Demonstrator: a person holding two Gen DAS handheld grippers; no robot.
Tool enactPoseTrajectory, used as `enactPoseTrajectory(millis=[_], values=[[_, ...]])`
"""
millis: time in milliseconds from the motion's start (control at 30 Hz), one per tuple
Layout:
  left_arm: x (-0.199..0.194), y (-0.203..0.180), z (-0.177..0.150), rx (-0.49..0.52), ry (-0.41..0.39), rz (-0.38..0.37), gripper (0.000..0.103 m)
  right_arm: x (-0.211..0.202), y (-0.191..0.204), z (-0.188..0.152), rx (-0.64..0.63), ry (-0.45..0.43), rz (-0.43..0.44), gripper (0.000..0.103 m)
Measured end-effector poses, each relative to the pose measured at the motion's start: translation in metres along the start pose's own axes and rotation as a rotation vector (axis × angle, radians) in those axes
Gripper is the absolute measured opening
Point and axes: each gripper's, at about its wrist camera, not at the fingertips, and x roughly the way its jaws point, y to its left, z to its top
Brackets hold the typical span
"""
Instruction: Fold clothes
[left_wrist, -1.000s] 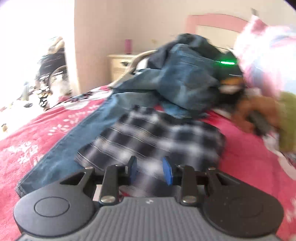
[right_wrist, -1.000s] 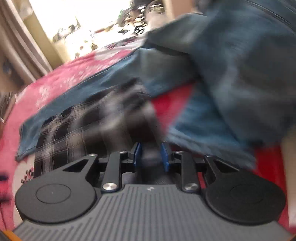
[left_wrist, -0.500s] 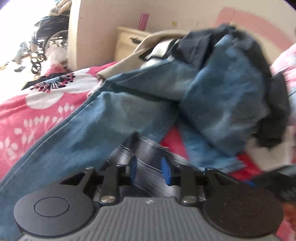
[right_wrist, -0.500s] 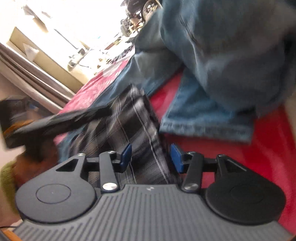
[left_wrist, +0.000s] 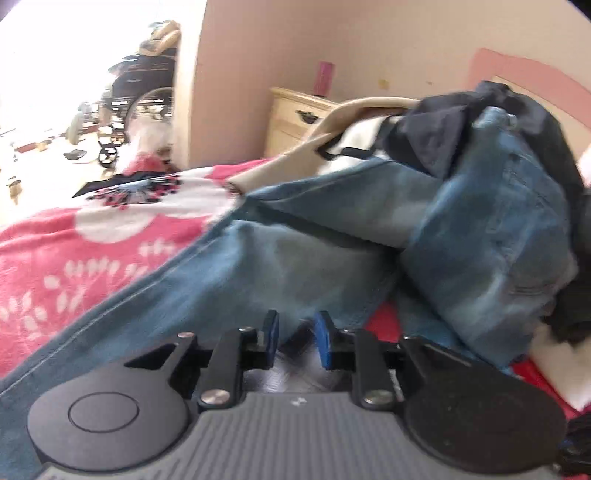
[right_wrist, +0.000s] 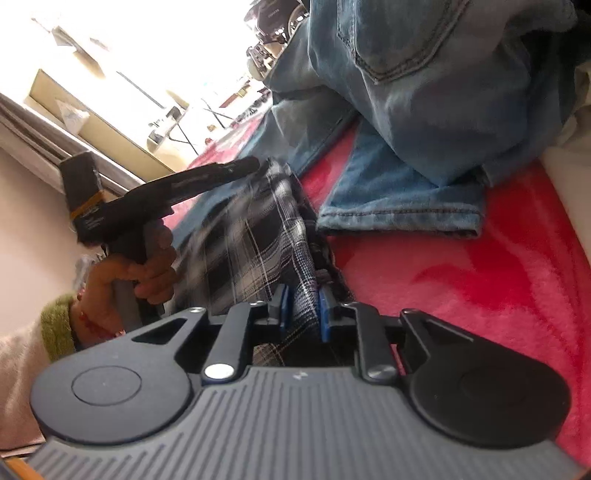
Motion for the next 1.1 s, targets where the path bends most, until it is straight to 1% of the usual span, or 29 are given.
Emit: enactPoseTrajectory(millis=[33,67,100,133,200,233,267,300,400,433,467,533,567,600,700,800,867,900,967,1033,1100], values=[[0.005,-0.006,-0.001,0.029,0.028,0.008,0.029,-0.002,-0.001,-0.001,0.0,-0.002,-0.003,0.016],[0.011,-0.009,-0.003,0.046,0.052,0.035,0.03,-0.005,0.001,-0.002,-0.003,-0.012,-0.023,0.017],[0.018,-0.012,-0.006,0.058,0.074,0.067,0.035,-0.007,0.003,-0.003,-0.008,-0.024,-0.047,0.018],[0.017,-0.011,-0.005,0.043,0.081,0.079,0.036,-0.012,0.012,-0.005,-0.049,-0.058,-0.089,0.018],[0.011,-0.007,0.0,-0.005,0.086,0.093,0.036,-0.024,0.034,-0.01,-0.153,-0.138,-0.182,0.018],[0.007,-0.004,0.002,-0.027,0.091,0.105,0.036,-0.03,0.046,-0.012,-0.208,-0.173,-0.193,0.018],[0.003,-0.001,0.003,-0.047,0.096,0.12,0.037,-0.035,0.057,-0.016,-0.257,-0.194,-0.183,0.018],[-0.002,0.001,0.004,-0.058,0.101,0.134,0.039,-0.032,0.061,-0.02,-0.279,-0.177,-0.184,0.018],[-0.011,0.003,0.004,-0.06,0.12,0.172,0.04,-0.018,0.069,-0.036,-0.325,-0.093,-0.198,0.017],[-0.014,0.003,0.004,-0.06,0.123,0.184,0.04,-0.013,0.072,-0.041,-0.34,-0.065,-0.203,0.015],[-0.017,0.003,0.004,-0.059,0.124,0.195,0.04,-0.012,0.071,-0.046,-0.336,-0.053,-0.223,0.015],[-0.023,0.004,0.005,-0.058,0.127,0.217,0.04,-0.01,0.067,-0.057,-0.314,-0.037,-0.273,0.015],[-0.026,0.005,0.005,-0.061,0.127,0.223,0.04,-0.013,0.07,-0.059,-0.311,-0.046,-0.278,0.015],[-0.029,0.006,0.005,-0.063,0.128,0.228,0.04,-0.017,0.075,-0.059,-0.31,-0.06,-0.276,0.015],[-0.036,0.007,0.004,-0.062,0.134,0.24,0.041,-0.024,0.099,-0.063,-0.375,-0.092,-0.249,0.015],[-0.044,0.009,0.004,-0.058,0.14,0.249,0.041,-0.012,0.117,-0.07,-0.468,-0.044,-0.254,0.015],[-0.049,0.011,0.003,-0.057,0.137,0.256,0.041,0.008,0.113,-0.078,-0.502,0.03,-0.304,0.014],[-0.051,0.012,0.002,-0.058,0.137,0.258,0.041,0.012,0.111,-0.079,-0.499,0.041,-0.315,0.014],[-0.055,0.014,0.001,-0.061,0.14,0.263,0.041,0.016,0.108,-0.079,-0.485,0.046,-0.328,0.014],[-0.058,0.017,-0.001,-0.065,0.147,0.267,0.041,0.015,0.114,-0.077,-0.481,0.036,-0.342,0.016],[-0.061,0.02,-0.003,-0.068,0.154,0.269,0.041,0.012,0.122,-0.074,-0.471,0.028,-0.325,0.016]])
